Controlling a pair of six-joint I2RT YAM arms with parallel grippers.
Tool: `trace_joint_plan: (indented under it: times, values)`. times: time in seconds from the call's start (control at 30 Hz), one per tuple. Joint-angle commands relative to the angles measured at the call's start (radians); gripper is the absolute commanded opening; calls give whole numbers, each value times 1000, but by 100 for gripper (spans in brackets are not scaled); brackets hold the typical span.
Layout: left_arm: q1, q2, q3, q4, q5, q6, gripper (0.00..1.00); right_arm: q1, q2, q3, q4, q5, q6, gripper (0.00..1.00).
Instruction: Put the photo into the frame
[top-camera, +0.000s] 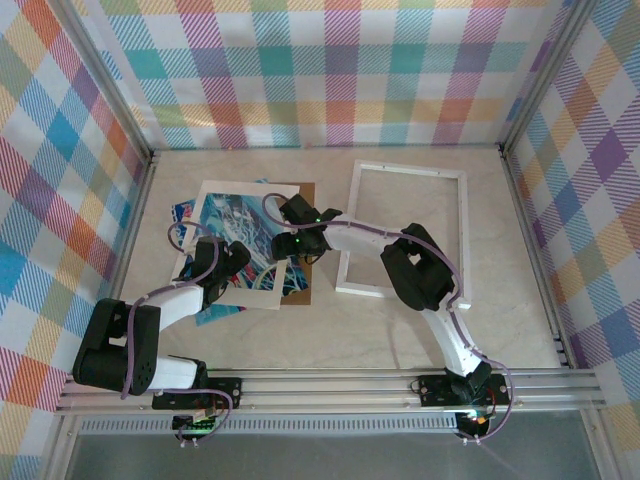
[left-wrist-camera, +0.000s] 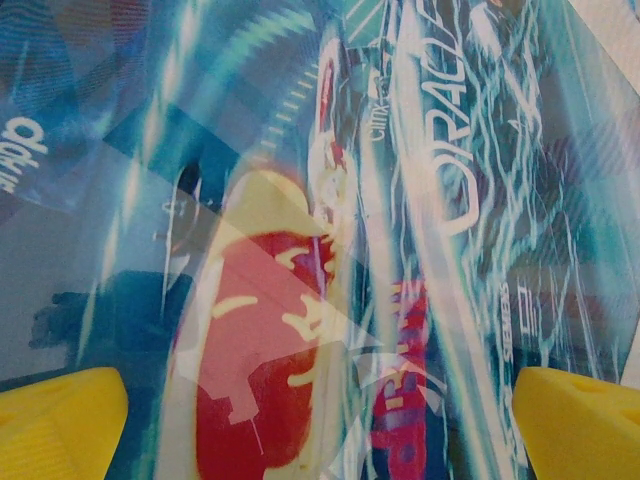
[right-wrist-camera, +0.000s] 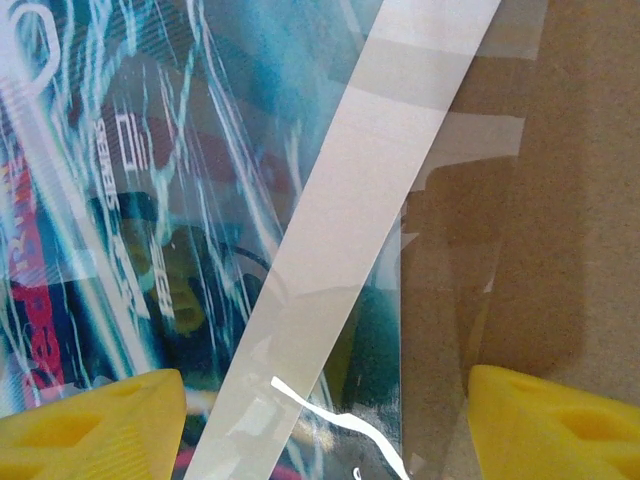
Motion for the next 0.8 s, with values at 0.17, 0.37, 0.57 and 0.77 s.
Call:
trace_joint_plan:
  times: [0.17,0.37,0.57,0.77]
  values:
    - [-17,53,-43,-89,94,-56,100,3,-135,-74,116,-167,19,75]
    - [-17,48,-37,-103,93,-49,100,-41,-177,-172,237,-280,34,75]
    - [-17,41,-37,-116,92,-42,100,-90,-162,-303,520,-502,133,72]
    - [-17,13,-37,-135,78,-38,100,-95,-123,-351,766,-654,219,70]
